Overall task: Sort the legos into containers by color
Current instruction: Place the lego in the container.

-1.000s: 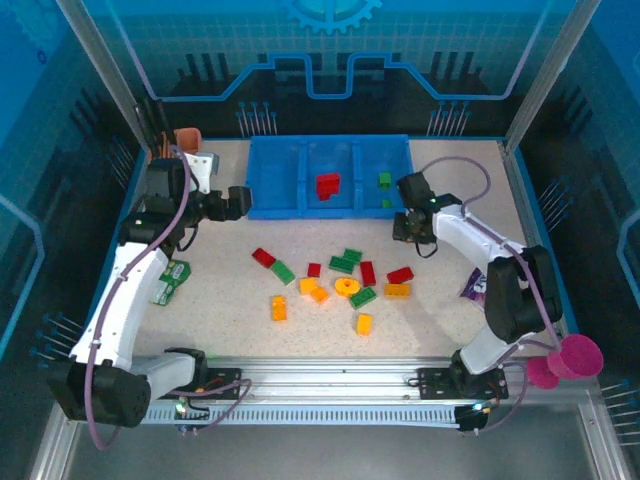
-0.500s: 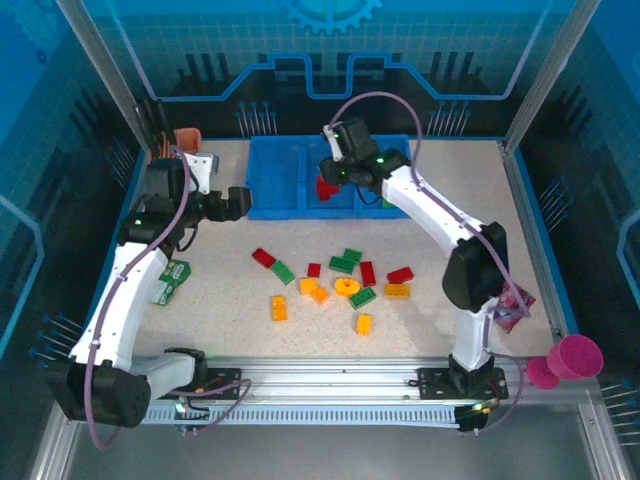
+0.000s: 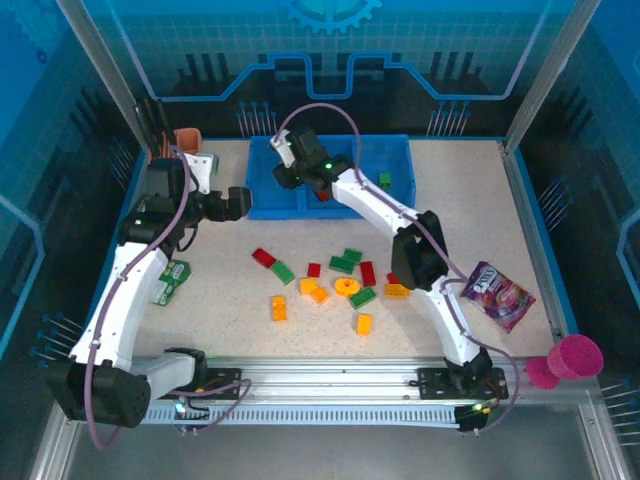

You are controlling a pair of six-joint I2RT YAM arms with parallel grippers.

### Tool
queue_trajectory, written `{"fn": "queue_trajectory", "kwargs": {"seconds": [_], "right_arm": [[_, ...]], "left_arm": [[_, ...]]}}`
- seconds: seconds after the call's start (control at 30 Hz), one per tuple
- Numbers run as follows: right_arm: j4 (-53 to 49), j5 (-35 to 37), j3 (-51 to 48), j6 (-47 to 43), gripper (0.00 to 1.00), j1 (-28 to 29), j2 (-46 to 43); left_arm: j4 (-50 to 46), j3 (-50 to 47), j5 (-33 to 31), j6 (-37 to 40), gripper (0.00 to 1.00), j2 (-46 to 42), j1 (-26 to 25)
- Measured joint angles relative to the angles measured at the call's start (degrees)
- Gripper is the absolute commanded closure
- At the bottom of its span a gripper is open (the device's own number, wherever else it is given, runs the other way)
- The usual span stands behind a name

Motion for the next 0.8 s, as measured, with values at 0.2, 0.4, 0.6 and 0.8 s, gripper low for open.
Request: {"fn": "queue_trajectory", "kwargs": {"seconds": [0.2, 0.4, 0.6, 0.8], "right_arm": [[-1.66, 3.08, 6.14, -6.56, 0.53, 2.03, 7.13], [-3.02, 3.91, 8.0, -10.27, 0.42, 3.13, 8.76], [-2.73, 3.48, 8.5, -11.67, 0.35, 3.23, 8.76], [-3.08, 3.52, 3.82, -11.28, 0.33, 3.23, 4.98]], "left_arm": [[0.0, 0.0, -0.04, 0.0, 0.01, 0.0, 0.0], [0.0, 0.0, -0.44, 0.02, 0.01, 0.0, 0.0], [0.0, 0.0, -1.07, 0.0, 0.01, -0.26, 0.0], [0.0, 0.0, -1.7, 0.02, 0.01, -1.46, 0.0]]}}
